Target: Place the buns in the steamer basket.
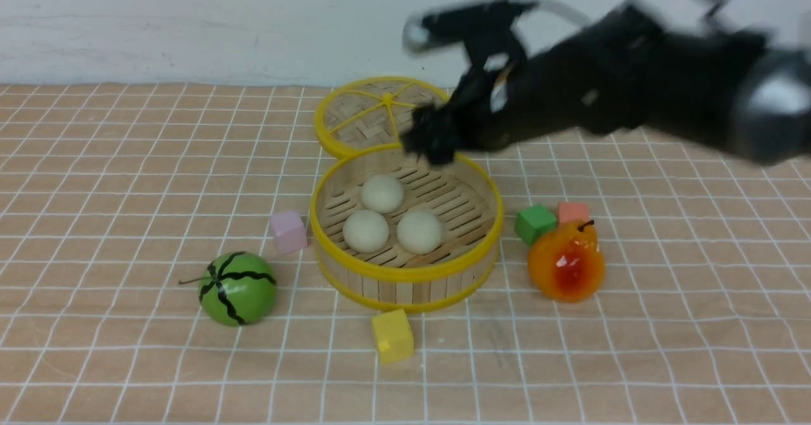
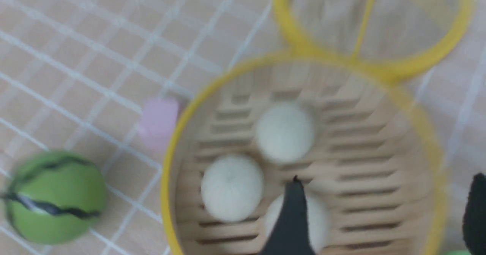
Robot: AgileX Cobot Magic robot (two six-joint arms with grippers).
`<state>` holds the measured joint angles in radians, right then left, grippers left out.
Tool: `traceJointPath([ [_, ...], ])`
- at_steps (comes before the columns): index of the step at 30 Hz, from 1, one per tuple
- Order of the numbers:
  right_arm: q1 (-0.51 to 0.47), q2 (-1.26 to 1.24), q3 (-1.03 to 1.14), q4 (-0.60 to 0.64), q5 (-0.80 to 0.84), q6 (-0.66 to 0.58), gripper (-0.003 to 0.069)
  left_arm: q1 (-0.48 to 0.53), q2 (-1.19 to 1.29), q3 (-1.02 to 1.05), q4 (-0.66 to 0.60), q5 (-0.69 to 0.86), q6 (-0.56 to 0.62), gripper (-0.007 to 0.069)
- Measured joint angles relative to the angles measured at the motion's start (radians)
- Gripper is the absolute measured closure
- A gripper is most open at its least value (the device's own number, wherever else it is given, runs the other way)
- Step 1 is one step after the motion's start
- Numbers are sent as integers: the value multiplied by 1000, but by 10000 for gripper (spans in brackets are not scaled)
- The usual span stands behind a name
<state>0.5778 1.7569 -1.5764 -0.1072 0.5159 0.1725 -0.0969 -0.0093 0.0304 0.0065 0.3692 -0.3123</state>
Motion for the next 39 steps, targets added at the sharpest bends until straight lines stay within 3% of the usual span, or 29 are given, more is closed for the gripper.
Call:
traceJointPath([
  [6,0,-307,-18,-115,158,0,90,0,0,0,0,0,0,498],
  [13,0,-505,-18,-184,437,0,201,0,0,0,0,0,0,491],
  [17,0,-536,-19,-196,648,-4,322,0,0,0,0,0,0,487],
  [18,0,-538,-10,-195,709,-10,385,0,0,0,0,0,0,486],
  [26,0,-540,159,-154,741,-12,669,0,0,0,0,0,0,483],
  [39,0,-540,281,-111,740,26,678,0,0,0,0,0,0,469],
])
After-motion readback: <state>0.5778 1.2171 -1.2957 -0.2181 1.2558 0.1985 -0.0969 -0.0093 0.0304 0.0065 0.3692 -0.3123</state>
